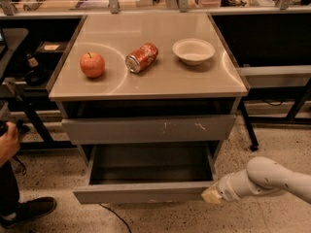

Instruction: Close middle drawer

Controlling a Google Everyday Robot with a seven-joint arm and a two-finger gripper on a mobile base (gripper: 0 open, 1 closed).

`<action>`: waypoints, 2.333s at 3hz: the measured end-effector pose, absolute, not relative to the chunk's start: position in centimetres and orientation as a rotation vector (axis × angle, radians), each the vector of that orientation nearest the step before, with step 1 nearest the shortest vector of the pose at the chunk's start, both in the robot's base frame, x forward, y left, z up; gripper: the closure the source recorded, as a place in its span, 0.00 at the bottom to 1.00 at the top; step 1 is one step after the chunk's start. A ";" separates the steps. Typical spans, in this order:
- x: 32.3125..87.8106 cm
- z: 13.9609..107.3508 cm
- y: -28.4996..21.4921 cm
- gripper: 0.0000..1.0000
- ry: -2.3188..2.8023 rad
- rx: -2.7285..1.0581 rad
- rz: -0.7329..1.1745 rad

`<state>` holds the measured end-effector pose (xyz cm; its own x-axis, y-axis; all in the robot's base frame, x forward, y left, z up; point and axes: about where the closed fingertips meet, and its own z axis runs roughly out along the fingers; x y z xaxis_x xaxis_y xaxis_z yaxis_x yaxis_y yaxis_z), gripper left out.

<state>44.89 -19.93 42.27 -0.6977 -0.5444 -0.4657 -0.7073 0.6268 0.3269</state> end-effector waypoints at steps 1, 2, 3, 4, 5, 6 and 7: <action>47.7 42.6 -19.3 1.00 2.497 -1.038 0.692; 51.0 42.4 -18.2 1.00 2.463 -1.076 0.693; 54.4 42.0 -16.6 1.00 2.410 -1.135 0.670; 57.5 42.4 -14.7 1.00 2.353 -1.166 0.602; 57.5 42.4 -14.7 1.00 2.353 -1.166 0.602; 58.0 42.0 -14.4 1.00 2.353 -1.152 0.571; 59.1 42.1 -14.1 1.00 2.343 -1.131 0.503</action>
Offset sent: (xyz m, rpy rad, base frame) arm 0.1080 0.0288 0.0017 0.0117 -0.0937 0.0790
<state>59.12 -14.10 42.12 -0.5392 -0.6202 -0.5698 -0.7994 0.5897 0.1145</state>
